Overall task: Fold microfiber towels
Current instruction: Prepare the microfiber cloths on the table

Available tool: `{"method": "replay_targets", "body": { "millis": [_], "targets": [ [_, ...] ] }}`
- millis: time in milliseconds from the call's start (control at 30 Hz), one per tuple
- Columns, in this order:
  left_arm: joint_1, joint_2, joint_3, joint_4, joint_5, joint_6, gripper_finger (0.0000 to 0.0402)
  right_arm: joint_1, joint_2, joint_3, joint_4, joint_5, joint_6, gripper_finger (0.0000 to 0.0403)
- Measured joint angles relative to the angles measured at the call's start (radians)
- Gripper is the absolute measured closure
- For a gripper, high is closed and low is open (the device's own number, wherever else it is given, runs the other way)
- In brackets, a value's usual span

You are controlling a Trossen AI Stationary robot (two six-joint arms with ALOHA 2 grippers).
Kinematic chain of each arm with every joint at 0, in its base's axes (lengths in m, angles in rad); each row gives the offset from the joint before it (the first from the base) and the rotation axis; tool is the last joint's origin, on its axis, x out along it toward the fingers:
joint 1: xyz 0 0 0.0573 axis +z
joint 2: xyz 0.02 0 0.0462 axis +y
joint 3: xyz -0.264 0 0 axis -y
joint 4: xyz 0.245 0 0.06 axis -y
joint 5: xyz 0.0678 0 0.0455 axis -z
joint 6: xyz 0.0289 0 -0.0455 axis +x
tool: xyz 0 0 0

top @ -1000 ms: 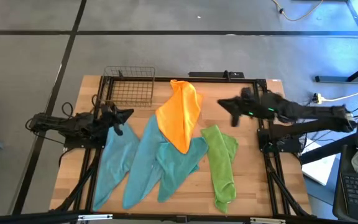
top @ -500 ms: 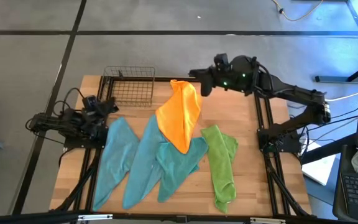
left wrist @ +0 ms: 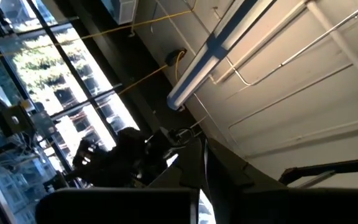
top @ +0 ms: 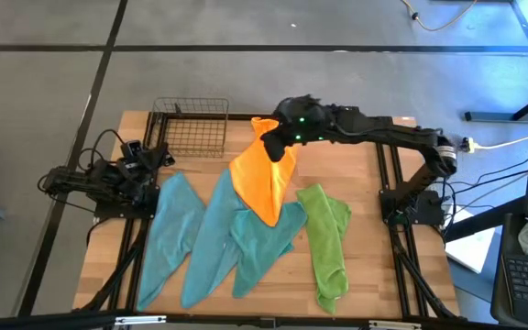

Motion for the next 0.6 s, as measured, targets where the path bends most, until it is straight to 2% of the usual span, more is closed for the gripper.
{"method": "replay_targets", "body": {
  "millis": [133,233,333,433,600],
  "targets": [
    [0.0,0.0,0.004,-0.004,-0.007,0.036,0.0388,-0.006,0.052,0.003,-0.098,-0.122,0.017,0.0321],
    [-0.001,0.011,0.068,-0.073,0.043,0.06,0.0388,-0.006,0.087,-0.001,-0.234,-0.205,0.029,0.0308],
    [-0.007,0.074,0.222,-0.321,0.053,0.15,0.0388,0.007,0.107,0.001,-0.351,-0.237,-0.032,0.0281],
    [-0.01,0.194,0.42,-0.576,0.056,0.265,0.0388,0.023,0.128,0.0,-0.443,-0.207,-0.109,0.0249],
    [-0.01,0.388,0.703,-0.882,0.103,0.405,0.0388,0.054,0.13,-0.006,-0.403,-0.193,-0.17,0.0207]
  ]
}}
